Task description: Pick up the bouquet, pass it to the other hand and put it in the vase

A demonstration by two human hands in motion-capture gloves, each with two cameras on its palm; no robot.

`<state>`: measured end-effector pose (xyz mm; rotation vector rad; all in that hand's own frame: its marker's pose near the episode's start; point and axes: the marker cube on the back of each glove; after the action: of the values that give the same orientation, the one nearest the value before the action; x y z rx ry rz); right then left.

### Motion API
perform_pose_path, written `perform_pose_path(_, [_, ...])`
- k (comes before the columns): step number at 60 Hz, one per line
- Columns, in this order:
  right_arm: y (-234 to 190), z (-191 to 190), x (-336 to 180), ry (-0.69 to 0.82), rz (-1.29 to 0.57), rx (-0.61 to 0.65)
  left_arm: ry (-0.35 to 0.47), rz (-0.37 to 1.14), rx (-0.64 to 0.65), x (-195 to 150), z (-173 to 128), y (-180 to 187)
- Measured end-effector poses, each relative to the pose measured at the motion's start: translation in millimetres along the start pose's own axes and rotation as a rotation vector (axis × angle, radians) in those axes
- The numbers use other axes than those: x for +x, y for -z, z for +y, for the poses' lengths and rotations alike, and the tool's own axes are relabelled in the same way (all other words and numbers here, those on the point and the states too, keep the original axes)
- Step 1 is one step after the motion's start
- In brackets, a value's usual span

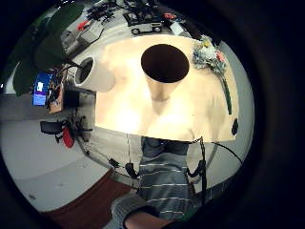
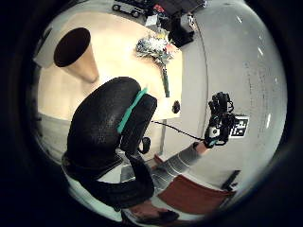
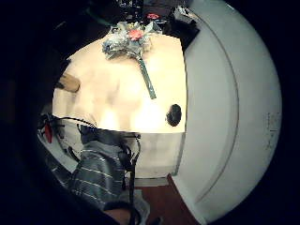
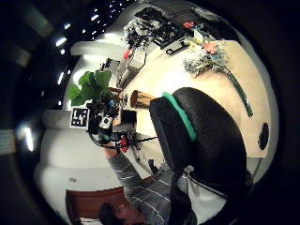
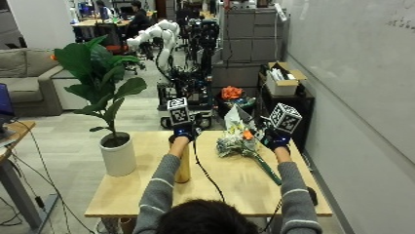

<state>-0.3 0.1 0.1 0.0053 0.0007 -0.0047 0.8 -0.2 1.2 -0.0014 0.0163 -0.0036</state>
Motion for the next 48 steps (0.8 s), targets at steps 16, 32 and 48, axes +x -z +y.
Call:
perform_pose_path(16, [-8.9, 11.6, 6.3, -0.016, -0.013, -0.047, 0.004, -0.01, -0.041, -0.3, 0.4, -15.5])
perform_pose_path(32, [-4.5, 7.5, 13.1, -0.033, 0.004, -0.026, -0.005, -0.026, -0.029, 7.4, 7.9, -11.9])
perform_pose_path(48, [1.4, -20.9, 42.3, -0.191, 0.062, -0.015, 0.014, -0.103, 0.017, 15.5, 9.8, 8.8])
